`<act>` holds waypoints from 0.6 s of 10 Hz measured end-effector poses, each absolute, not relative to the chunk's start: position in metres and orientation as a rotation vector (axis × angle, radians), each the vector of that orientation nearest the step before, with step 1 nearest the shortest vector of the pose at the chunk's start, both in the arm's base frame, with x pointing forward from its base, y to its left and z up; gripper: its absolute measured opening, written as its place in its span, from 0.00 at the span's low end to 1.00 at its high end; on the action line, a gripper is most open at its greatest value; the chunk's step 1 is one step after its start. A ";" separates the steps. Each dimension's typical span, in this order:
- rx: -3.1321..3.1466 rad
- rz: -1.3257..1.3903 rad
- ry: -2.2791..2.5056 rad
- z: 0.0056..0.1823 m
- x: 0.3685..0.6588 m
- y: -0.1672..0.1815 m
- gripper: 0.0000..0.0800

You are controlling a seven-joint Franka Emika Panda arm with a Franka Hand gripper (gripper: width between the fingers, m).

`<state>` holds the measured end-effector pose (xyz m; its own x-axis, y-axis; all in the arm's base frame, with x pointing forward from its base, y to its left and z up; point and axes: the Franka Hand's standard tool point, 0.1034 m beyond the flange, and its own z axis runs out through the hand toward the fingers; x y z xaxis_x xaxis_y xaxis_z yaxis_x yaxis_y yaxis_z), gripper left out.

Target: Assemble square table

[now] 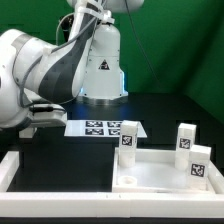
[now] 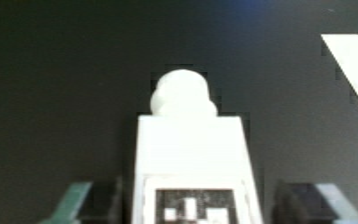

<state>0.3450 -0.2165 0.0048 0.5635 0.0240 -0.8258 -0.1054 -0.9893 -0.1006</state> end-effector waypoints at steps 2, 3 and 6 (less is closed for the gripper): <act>-2.653 1.405 0.070 0.005 0.345 -0.217 0.35; -2.653 1.405 0.070 0.005 0.345 -0.217 0.35; -2.653 1.405 0.070 0.005 0.345 -0.217 0.35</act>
Offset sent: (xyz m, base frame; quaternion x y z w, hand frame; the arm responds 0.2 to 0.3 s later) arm 0.0000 0.0000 0.0000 0.0000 0.0000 0.0000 1.0000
